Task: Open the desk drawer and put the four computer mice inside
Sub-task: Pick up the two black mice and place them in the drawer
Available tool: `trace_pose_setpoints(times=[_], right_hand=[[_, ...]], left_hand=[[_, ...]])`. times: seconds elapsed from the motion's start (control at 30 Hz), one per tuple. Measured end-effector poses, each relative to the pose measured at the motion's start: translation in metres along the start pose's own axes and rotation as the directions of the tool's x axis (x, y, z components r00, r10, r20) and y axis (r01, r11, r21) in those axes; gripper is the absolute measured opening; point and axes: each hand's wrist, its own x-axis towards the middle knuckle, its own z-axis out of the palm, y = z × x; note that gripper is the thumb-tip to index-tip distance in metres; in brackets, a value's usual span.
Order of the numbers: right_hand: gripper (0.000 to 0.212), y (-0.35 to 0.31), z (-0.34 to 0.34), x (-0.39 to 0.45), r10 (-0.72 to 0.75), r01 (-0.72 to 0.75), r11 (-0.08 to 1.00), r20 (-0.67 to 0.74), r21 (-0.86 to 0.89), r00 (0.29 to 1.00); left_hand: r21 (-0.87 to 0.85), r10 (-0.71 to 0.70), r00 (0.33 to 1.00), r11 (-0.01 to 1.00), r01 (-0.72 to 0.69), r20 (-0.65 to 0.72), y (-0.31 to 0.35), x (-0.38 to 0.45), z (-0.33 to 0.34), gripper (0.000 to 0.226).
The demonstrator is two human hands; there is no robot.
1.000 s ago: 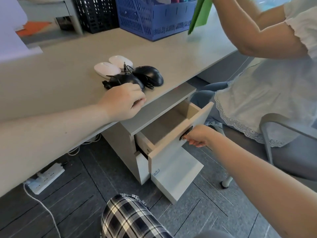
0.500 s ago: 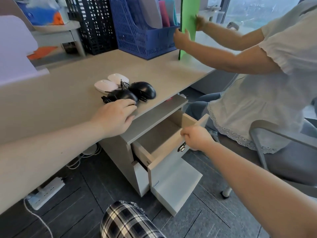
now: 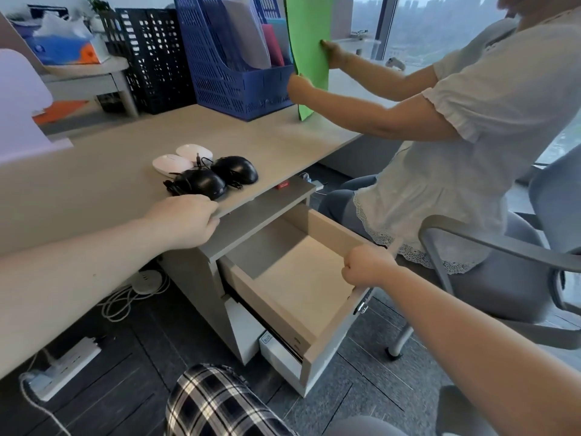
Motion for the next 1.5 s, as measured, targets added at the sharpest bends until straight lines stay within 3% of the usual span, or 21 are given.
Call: trace_pose_setpoints(times=[0.33, 0.4, 0.47, 0.63, 0.8, 0.93, 1.07, 1.2, 1.33, 1.5], right_hand=[[0.019, 0.004, 0.001, 0.008, 0.111, -0.119, 0.992, 0.182, 0.035, 0.977], [0.018, -0.003, -0.004, 0.014, 0.120, -0.124, 0.992, 0.129, 0.029, 0.984], [0.020, -0.015, -0.016, 0.023, 0.102, -0.101, 0.994, -0.011, 0.042, 0.995], [0.021, -0.071, -0.071, 0.051, -0.052, 0.093, 0.978, -0.212, 0.188, 0.976], [0.037, -0.122, -0.109, 0.082, -0.046, 0.230, 0.881, -0.410, 0.413, 0.911], [0.054, -0.154, -0.126, 0.117, -0.103, 0.291, 0.833, -0.385, 0.470, 0.917], [0.068, -0.170, -0.127, 0.148, -0.158, 0.292, 0.833, -0.303, 0.471, 0.940], [0.074, -0.176, -0.127, 0.161, -0.168, 0.306, 0.832, -0.315, 0.463, 0.934], [0.071, -0.173, -0.124, 0.157, -0.112, 0.286, 0.831, -0.361, 0.477, 0.926], [0.065, -0.157, -0.123, 0.135, 0.016, 0.249, 0.745, -0.390, 0.619, 0.921]], left_hand=[[-0.071, 0.027, 0.997, 0.997, -0.032, -0.069, -0.008, 0.007, 0.006, 0.031], [-0.114, 0.016, 0.995, 0.993, -0.027, -0.101, -0.009, 0.010, 0.003, 0.030], [-0.186, -0.022, 0.989, 0.983, -0.007, -0.149, -0.011, 0.014, 0.002, 0.029], [-0.378, -0.281, 0.914, 0.912, 0.159, -0.293, -0.027, 0.024, -0.011, 0.021], [-0.434, -0.411, 0.911, 0.826, 0.360, -0.026, -0.035, 0.036, -0.011, 0.062], [-0.471, -0.415, 0.905, 0.783, 0.406, 0.089, -0.037, 0.050, -0.001, 0.082], [-0.424, -0.354, 0.928, 0.827, 0.370, 0.121, -0.040, 0.062, 0.001, 0.106], [-0.425, -0.376, 0.918, 0.816, 0.392, 0.124, -0.043, 0.069, 0.004, 0.109], [-0.469, -0.404, 0.911, 0.790, 0.394, 0.086, -0.040, 0.067, 0.004, 0.087], [-0.494, -0.391, 0.917, 0.785, 0.373, 0.072, -0.029, 0.057, -0.001, 0.091]])
